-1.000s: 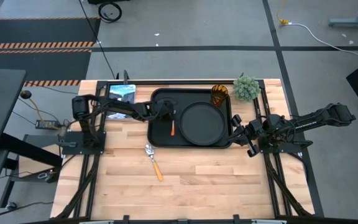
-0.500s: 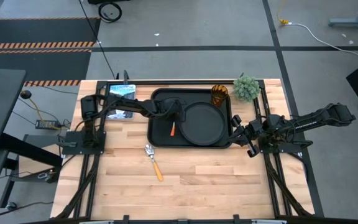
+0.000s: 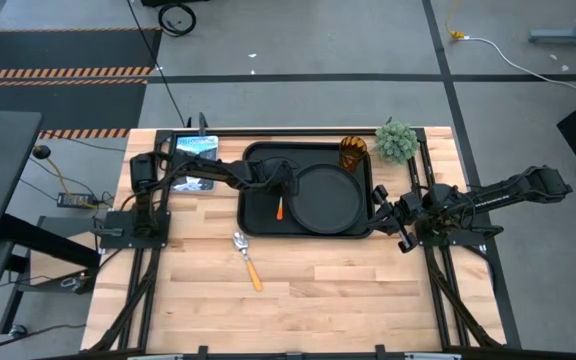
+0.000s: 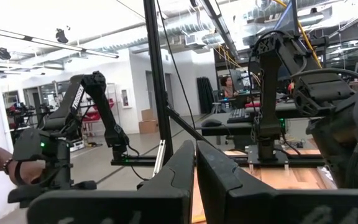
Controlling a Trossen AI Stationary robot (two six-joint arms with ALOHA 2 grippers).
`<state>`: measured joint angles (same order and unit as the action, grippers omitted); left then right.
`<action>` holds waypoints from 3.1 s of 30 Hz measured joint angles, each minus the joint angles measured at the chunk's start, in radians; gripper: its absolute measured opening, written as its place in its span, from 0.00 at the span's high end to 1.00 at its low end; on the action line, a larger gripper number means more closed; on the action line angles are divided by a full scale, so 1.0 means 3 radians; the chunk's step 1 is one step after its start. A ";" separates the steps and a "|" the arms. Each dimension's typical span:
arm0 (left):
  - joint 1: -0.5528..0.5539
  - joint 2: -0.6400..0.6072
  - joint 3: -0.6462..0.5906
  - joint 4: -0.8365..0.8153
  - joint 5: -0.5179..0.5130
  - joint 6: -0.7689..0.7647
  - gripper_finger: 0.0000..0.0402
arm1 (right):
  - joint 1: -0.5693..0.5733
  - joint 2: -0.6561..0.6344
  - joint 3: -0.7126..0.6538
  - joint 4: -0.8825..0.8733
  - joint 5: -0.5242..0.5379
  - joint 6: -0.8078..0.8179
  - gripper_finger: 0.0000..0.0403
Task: Pick and place plate/cup/fork/spoon on tray
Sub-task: Put the yellow spoon on the black tray to the left of the orange fork
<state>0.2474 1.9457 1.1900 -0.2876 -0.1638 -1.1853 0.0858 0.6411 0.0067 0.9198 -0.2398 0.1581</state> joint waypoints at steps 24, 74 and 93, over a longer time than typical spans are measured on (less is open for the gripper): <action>-0.1297 -0.0376 0.0304 -0.1213 0.0005 -0.0843 0.74 | 0.0001 -0.0001 0.0000 -0.0002 0.0003 -0.0002 0.94; -0.2190 0.0064 0.0306 -0.1999 0.0260 -0.2080 0.88 | 0.0001 0.0000 0.0000 -0.0005 -0.0031 0.0060 0.94; -0.1723 0.0008 0.1163 -0.2548 -0.0361 -0.1256 0.87 | 0.0001 0.0000 0.0000 -0.0002 -0.0030 0.0061 0.94</action>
<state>-0.2695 1.9481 1.5390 -1.0519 -0.2723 -1.5622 0.0860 0.6411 0.0067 0.9192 -0.2489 0.1763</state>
